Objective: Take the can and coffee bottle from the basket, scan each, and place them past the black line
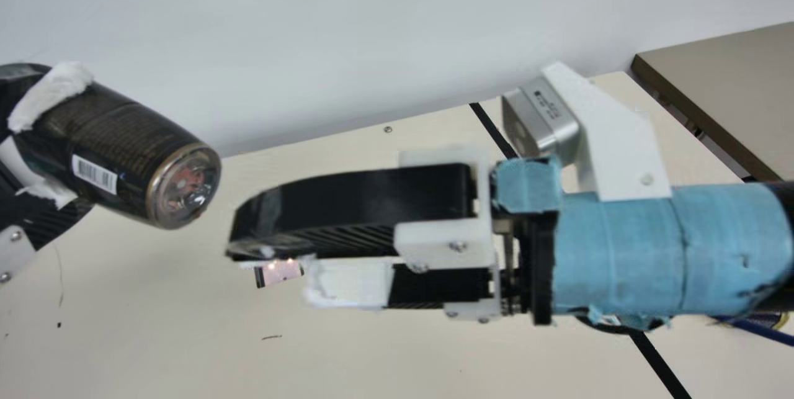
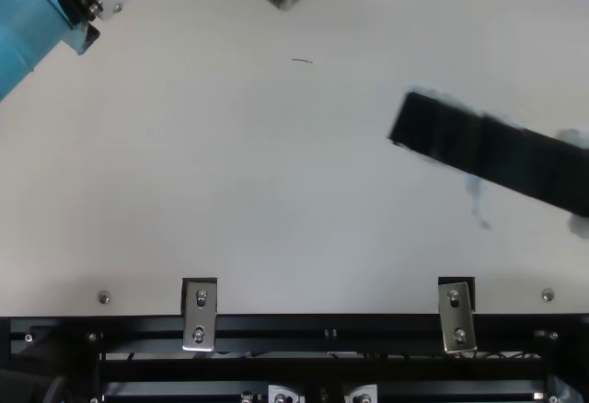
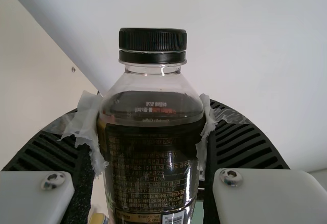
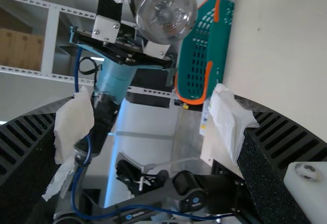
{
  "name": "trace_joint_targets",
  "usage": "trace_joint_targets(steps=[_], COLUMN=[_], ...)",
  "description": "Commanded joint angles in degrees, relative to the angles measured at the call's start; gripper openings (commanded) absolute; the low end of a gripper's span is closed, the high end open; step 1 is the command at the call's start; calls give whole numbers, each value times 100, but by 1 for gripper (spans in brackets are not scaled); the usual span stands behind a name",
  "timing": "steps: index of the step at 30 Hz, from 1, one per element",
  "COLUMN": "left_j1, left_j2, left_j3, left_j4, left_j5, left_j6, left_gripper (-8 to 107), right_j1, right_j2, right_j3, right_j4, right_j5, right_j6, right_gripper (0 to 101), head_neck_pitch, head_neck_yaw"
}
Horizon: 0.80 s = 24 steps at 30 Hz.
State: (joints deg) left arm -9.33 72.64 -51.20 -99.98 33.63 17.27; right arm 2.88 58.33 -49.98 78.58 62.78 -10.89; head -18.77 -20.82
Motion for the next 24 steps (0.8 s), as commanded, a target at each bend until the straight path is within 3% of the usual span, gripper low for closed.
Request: trace_joint_targets(steps=[1,16,24], left_j1=[0,0,0], left_j2=[0,0,0], left_j3=[0,0,0], left_j4=[0,0,0], left_j5=[0,0,0], left_j6=[0,0,0], left_gripper=[10,10,10], right_j1=[377,638,1275], right_j2=[99,335,929], right_j3=[-17,-72,-267], right_j4=[123,158,335], right_j5=[-226,-447,-963], right_j6=[24,-51,-386], right_gripper=[101,101,101], head_neck_pitch=[-4,-4,-4], head_neck_yaw=[-69,-69,-69])
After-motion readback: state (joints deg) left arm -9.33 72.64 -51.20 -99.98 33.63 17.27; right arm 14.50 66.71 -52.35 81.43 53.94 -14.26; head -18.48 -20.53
